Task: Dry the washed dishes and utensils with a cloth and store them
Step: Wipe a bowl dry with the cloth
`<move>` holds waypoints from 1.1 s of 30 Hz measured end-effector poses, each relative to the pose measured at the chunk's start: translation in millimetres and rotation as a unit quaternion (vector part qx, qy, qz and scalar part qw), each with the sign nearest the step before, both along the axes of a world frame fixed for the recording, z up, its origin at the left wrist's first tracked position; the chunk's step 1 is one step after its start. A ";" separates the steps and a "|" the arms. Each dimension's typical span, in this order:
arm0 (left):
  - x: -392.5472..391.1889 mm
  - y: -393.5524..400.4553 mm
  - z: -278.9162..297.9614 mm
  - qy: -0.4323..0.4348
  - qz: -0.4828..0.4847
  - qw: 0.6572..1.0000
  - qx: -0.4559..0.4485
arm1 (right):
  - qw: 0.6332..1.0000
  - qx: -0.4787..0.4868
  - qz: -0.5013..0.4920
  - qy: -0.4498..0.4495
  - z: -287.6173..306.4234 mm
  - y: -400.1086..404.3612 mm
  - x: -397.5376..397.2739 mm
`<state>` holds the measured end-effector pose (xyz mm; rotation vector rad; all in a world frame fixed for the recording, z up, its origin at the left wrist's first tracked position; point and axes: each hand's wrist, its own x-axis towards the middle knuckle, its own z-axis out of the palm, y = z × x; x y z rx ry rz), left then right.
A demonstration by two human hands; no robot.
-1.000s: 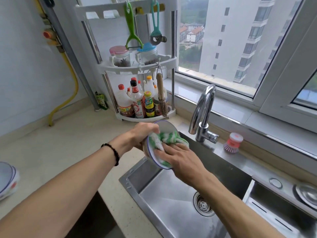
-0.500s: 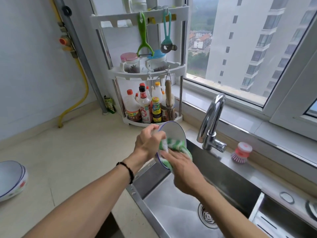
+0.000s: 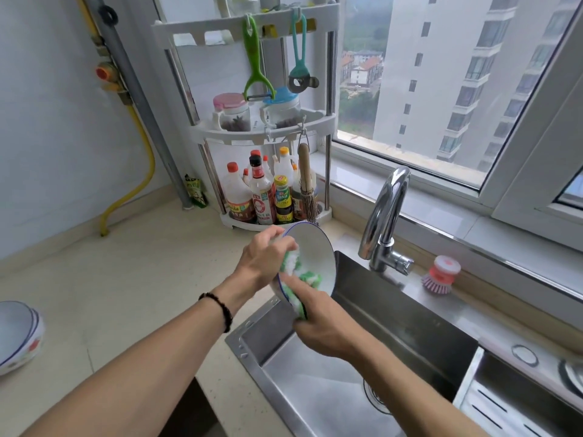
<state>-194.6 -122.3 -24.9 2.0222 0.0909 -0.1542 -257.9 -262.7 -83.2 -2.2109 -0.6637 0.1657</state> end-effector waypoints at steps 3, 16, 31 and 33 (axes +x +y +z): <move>2.9 11.6 11.8 0.091 -0.062 0.994 0.006 | 0.944 -0.241 0.008 -0.223 -15.2 -26.7 10.7; -8.4 9.3 -8.2 -0.041 0.036 0.986 -0.157 | 0.974 -0.060 -0.085 -0.201 -3.7 3.3 -3.0; -10.3 7.0 2.3 -0.051 0.010 0.998 -0.035 | 0.987 -0.108 -0.071 -0.098 8.1 11.1 -11.9; -9.4 7.3 5.1 -0.046 0.018 0.998 -0.030 | 0.996 -0.036 -0.058 -0.054 12.3 15.0 -16.3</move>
